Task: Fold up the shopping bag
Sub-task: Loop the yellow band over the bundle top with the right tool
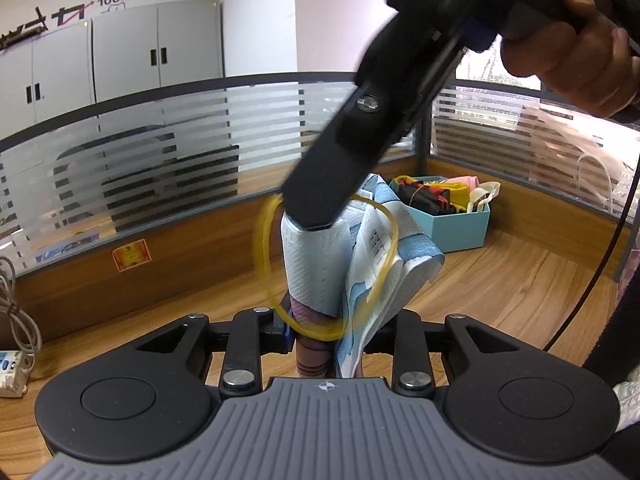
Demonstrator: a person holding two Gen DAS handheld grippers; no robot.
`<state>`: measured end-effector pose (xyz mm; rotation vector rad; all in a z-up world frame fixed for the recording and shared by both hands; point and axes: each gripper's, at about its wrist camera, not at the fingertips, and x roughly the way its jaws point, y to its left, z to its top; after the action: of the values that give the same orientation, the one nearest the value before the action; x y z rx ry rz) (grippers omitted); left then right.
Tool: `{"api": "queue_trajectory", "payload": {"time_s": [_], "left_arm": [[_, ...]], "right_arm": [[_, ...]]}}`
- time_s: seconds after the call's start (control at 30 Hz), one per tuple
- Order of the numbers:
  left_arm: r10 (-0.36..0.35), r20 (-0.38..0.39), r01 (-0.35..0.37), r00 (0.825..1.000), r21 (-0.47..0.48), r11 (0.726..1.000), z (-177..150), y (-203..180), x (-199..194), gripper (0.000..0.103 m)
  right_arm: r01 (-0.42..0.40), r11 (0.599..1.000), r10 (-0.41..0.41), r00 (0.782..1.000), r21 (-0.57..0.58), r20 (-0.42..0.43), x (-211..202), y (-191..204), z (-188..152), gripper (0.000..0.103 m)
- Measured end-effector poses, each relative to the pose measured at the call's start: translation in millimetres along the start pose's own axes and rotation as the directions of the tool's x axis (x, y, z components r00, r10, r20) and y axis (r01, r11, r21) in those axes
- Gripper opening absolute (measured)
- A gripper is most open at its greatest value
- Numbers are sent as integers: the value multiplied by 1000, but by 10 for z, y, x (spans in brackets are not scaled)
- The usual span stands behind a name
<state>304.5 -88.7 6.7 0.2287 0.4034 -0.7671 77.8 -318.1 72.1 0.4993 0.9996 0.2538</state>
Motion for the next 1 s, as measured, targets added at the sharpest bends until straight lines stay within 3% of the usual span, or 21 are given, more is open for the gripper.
{"api": "queue_trajectory", "payload": {"time_s": [0.53,0.77,1.0], "left_arm": [[-68,52,68,996,-7,998,15,-20,-141,29],[-34,131,29,991,40,999,20,-64,-242,24],[-14,176,-3,984,95,995,23,-107,-289,22]], "right_arm": [[197,967,-197,980,-163,11,-210,1,14,1],[288,932,-281,958,-218,62,-327,55,80,1],[325,913,-313,946,-246,87,-403,91,122,1]]}}
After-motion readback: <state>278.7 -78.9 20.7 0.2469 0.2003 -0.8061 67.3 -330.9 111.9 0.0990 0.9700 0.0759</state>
